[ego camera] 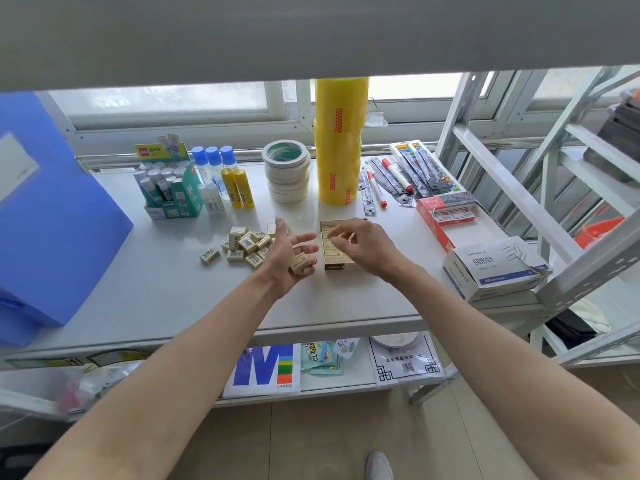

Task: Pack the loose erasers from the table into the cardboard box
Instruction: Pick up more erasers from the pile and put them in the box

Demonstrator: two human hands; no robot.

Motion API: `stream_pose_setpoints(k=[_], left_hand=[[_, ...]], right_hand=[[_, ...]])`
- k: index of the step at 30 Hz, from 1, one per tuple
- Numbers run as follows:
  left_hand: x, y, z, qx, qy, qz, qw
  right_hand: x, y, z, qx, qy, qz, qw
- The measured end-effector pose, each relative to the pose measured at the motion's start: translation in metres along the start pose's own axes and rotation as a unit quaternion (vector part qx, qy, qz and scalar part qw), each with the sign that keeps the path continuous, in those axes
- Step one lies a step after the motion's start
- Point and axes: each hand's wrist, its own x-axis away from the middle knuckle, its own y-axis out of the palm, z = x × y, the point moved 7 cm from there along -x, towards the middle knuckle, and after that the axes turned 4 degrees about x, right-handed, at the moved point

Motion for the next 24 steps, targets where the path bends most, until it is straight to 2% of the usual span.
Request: stream_pose_setpoints(k=[3, 7, 15, 20, 24], left_hand=[[0.003, 0.001, 0.001, 0.043, -0.028, -0.04, 0.998], [0.011, 0.003, 0.005, 0.034, -0.045, -0.061, 0.997], [0.02, 0.0, 0.006, -0.023, -0.036, -0.087, 0.995], [0.021, -0.012, 0.005, -0.118, 0.009, -0.064, 0.991], [0.027, -0.009, 0.007, -0.139, 0.036, -0.081, 0.986]], right_hand=[[0.005, 0.01, -0.026, -0.038, -0.054, -0.064, 0.996], [0.007, 0.027, -0.038, 0.034, -0.087, -0.093, 0.991], [0.013, 0.033, -0.049, 0.012, -0.084, -0.087, 0.993], [0.011, 0.026, -0.036, -0.05, -0.033, -0.046, 0.997], [0.013, 0.019, -0.029, -0.054, -0.023, -0.02, 0.998]])
